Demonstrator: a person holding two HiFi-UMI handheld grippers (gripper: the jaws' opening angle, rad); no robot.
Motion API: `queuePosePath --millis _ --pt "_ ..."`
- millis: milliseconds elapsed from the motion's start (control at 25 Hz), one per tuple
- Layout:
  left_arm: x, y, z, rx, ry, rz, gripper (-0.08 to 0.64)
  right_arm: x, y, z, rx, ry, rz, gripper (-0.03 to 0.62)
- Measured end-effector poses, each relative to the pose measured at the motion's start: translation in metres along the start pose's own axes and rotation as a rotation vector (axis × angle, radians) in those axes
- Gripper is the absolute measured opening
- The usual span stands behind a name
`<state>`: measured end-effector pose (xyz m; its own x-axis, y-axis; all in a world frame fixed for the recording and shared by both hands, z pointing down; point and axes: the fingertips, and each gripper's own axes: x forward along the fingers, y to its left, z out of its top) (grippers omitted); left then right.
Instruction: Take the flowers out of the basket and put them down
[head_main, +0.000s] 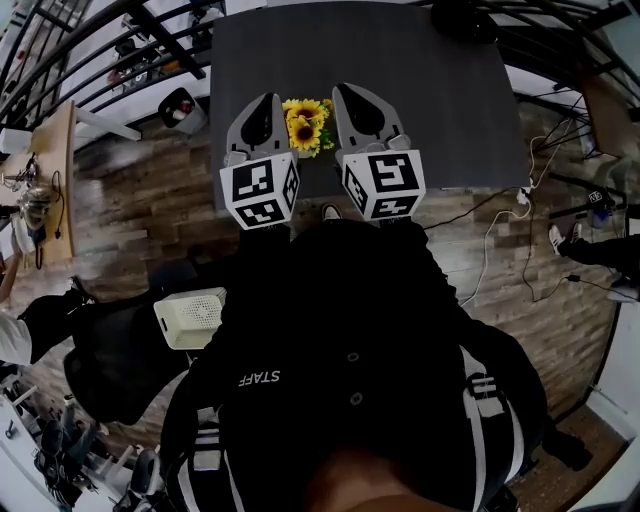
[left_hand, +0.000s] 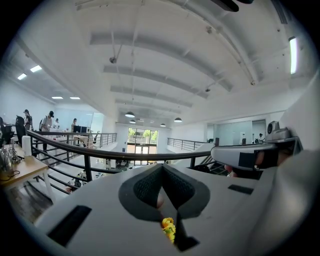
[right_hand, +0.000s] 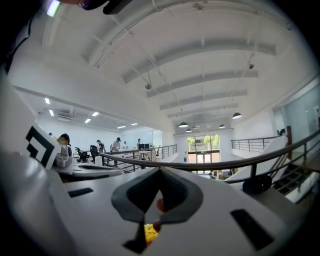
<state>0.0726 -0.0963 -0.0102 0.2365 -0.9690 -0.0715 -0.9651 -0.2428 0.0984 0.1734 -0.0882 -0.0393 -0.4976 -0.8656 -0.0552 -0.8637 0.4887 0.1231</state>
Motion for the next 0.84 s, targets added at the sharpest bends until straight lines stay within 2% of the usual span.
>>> queuePosePath --millis 360,840 --pt "-0.008 -0.001 0.002 0.002 -0.016 -0.005 0.002 -0.004 0.005 0.000 -0.001 -0.005 0.000 0.012" --pt "-0.007 -0.002 -0.010 0.011 0.008 -0.012 0.002 -0.005 0.007 -0.002 -0.047 -0.011 -0.005 0.012"
